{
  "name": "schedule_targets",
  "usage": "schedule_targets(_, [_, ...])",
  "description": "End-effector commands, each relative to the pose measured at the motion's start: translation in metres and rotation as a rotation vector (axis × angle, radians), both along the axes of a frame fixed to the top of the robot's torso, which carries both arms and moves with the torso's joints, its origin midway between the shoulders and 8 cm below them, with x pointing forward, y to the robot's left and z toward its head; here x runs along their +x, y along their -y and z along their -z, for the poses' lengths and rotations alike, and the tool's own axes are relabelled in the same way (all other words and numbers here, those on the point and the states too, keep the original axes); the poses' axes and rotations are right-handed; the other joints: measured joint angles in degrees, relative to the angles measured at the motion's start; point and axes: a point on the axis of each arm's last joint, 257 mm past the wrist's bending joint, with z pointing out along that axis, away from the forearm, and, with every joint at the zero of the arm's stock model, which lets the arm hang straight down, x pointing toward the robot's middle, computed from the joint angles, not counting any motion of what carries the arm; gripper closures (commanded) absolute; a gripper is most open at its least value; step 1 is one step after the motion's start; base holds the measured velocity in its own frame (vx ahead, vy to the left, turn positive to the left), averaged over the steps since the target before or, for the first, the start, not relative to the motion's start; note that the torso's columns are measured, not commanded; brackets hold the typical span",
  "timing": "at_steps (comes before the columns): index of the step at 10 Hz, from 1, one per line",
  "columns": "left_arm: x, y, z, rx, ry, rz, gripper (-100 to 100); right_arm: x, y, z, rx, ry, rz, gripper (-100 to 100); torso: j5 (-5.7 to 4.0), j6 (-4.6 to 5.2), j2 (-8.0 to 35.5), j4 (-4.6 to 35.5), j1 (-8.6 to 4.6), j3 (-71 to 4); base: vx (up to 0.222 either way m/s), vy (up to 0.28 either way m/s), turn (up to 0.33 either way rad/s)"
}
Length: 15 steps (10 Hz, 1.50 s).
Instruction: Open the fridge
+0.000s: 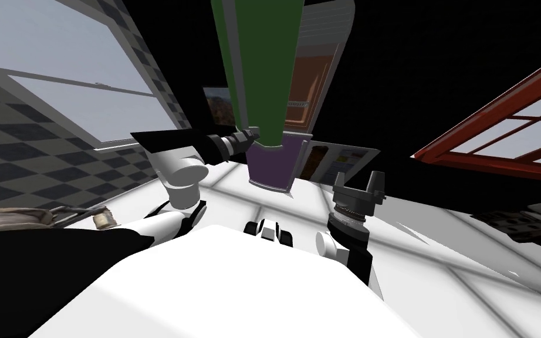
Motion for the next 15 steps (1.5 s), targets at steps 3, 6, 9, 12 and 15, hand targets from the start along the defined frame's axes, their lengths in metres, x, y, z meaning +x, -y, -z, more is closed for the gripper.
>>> schedule_targets(3, [-0.005,0.018,-0.002,-0.002,0.006,0.055,100,0.000,0.000,0.000,0.000,0.000,0.000,0,0.23,0.03,0.2,-0.1,0.75,0.2,-0.075,0.234,-0.056])
schedule_targets(6, [-0.012,0.035,-0.005,-0.005,0.012,0.110,100,0.000,0.000,0.000,0.000,0.000,0.000,0,0.14,-0.05,-0.2,0.0,0.56,-0.3,-0.061,0.241,-0.052])
schedule_targets(9, [-0.015,0.043,-0.006,-0.006,0.015,0.137,100,0.000,0.000,0.000,0.000,0.000,0.000,0,0.15,0.00,-0.4,0.0,0.69,-0.4,-0.047,0.220,-0.048])
schedule_targets(12, [-0.023,0.060,-0.008,-0.009,0.021,0.191,100,0.000,0.000,0.000,0.000,0.000,0.000,0,0.16,-0.04,-0.4,0.1,0.74,-0.5,-0.079,0.263,-0.055])
schedule_targets(15, [-0.021,0.068,-0.005,0.008,-0.018,0.218,-100,0.000,0.000,0.000,0.000,0.000,0.000,0,0.14,-0.02,-0.3,0.1,0.60,-0.4,-0.051,0.185,-0.049])
